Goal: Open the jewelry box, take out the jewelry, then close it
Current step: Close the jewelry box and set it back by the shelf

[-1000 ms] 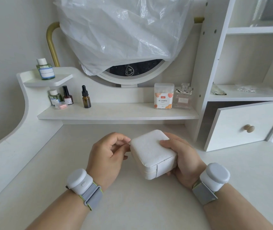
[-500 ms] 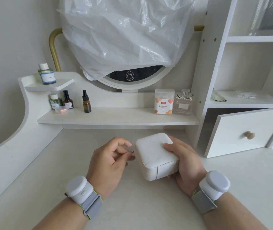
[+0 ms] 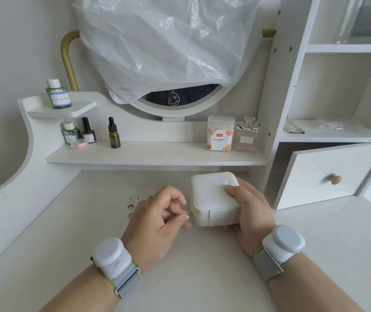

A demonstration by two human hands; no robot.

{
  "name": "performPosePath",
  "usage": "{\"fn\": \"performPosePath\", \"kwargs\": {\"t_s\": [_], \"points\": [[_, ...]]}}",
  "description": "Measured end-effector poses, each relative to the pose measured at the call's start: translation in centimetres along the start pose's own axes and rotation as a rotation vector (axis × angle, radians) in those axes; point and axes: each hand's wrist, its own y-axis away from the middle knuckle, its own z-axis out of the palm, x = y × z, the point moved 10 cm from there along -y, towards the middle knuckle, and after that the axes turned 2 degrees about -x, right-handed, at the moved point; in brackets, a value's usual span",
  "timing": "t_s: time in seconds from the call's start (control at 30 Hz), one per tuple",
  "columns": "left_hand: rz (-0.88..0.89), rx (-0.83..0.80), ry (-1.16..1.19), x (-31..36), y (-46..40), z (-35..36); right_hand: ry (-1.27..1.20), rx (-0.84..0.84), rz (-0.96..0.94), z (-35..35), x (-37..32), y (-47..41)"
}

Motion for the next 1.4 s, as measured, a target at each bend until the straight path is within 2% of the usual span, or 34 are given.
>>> {"fn": "performPosePath", "kwargs": {"t_s": [0.23,0.37,0.53,0.6,0.73,0.8,1.17,1.4], "points": [[-0.042,-0.030,0.028,-0.6,-0.2,0.2,0.008,0.012,0.053,-0.3,0.9,-0.5],[-0.087,0.043,0.060,-1.2,-0.3,-0.6,-0.058,-0.058,0.111,0.1,1.6,-0.5],[-0.119,0.150,0.071,-2.0,-0.4,-2.1,-0.030,-0.019,0.153,-0.3,2.1,-0.6],[-0.132,0.185,0.087,-2.1,-0.4,-2.6,-0.022,-0.111,0.168,0.4,1.9,-0.3],[-0.150,0.195,0.114,-2.3,-0.5,-3.2,0.037,-0.443,0.232,3.2,1.9,1.5],[-0.158,0.180,0.132,-2.4,-0.5,-3.2,0.002,-0.523,0.277,3.9,2.2,2.2],[-0.173,0.139,0.185,-2.2,-0.5,-2.5,-0.127,-0.312,0.299,2.4,2.7,1.1],[-0.130,0.112,0.187,-1.8,-0.6,-2.4,-0.123,-0.254,0.298,1.9,3.0,0.7]]}}
